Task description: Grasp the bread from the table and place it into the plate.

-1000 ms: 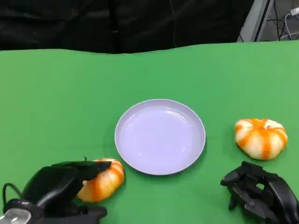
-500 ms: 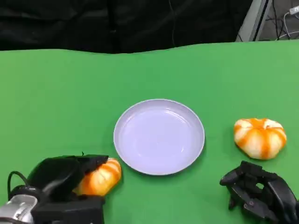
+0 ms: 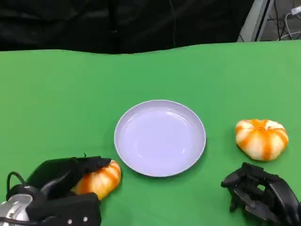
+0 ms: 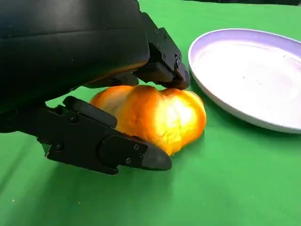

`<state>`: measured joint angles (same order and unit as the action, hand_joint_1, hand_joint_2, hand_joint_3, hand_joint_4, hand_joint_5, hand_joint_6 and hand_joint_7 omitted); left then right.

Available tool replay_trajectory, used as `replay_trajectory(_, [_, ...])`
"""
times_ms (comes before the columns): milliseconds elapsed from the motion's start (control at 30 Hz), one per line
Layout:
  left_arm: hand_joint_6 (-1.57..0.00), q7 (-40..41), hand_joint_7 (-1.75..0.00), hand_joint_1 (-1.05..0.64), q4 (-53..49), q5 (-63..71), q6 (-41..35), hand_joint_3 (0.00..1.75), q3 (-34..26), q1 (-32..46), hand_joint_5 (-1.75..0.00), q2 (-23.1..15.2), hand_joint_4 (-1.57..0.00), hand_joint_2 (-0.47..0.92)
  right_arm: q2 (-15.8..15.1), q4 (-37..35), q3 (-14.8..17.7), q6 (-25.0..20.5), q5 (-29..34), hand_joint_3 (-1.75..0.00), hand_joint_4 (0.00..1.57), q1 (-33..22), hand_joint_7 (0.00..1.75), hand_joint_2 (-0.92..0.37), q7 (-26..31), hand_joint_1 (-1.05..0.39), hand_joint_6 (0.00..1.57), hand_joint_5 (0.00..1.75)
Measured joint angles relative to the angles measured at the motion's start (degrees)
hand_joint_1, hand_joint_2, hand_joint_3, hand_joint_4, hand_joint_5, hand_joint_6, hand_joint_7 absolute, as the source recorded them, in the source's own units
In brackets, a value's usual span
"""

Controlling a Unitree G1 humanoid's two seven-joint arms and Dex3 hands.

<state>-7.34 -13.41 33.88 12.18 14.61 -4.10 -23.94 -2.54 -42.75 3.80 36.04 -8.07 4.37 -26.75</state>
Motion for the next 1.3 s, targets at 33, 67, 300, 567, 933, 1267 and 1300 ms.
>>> replay_trajectory(33, [-0.61,0.01,-0.05,-0.15,0.13,-0.14,-0.22,0.06,0.00,0.06,-0.11,0.00,-0.64,0.91,0.00,0.00,0.00,0.00,0.00,-0.46,0.67,0.00,1.13,-0.92,0.00,-0.27,0.74,1.75])
replay_trajectory(67, [-0.69,0.07,-0.08,-0.16,0.17,-0.21,-0.35,0.04,-0.01,0.15,-0.42,0.00,-0.59,0.91,0.00,-0.02,0.00,0.00,0.00,-0.46,0.67,0.00,1.13,-0.92,0.00,-0.26,0.74,1.75])
replay_trajectory(300, [-0.42,8.27,-1.69,-0.09,0.12,0.54,-0.56,0.00,-0.28,1.34,-1.73,2.09,-0.57,0.86,0.03,-0.18,0.02,0.03,0.03,-0.46,0.66,0.00,1.12,-0.92,0.09,-0.27,0.74,1.75])
replay_trajectory(567, [-0.42,12.95,-1.75,-0.07,0.88,-0.24,0.91,0.00,-1.03,2.80,-1.75,3.31,-0.60,0.84,0.03,-0.24,0.04,0.04,0.01,-0.47,0.65,0.01,1.12,-0.92,0.10,-0.26,0.74,1.75])
replay_trajectory(933, [-0.44,13.49,-1.70,-0.08,9.36,0.07,1.38,0.00,-3.02,5.68,-1.75,3.31,-0.60,0.83,0.04,-0.35,0.00,0.09,0.30,-0.46,0.66,0.08,1.12,-0.92,0.59,-0.26,0.74,1.75])
replay_trajectory(1267, [-0.50,14.03,-1.61,-0.05,21.03,3.83,-0.04,0.00,-6.15,6.91,-1.75,3.33,-0.58,0.83,0.05,-0.88,0.05,0.22,0.18,-0.46,0.65,0.20,1.12,-0.92,0.15,-0.25,0.74,1.75])
replay_trajectory(1300, [-0.50,14.03,-1.61,-0.05,21.06,4.10,-0.08,0.00,-6.17,6.71,-1.75,3.36,-0.59,0.83,0.05,-0.96,0.05,0.29,0.17,-0.46,0.65,0.21,1.12,-0.92,0.14,-0.25,0.74,1.75])
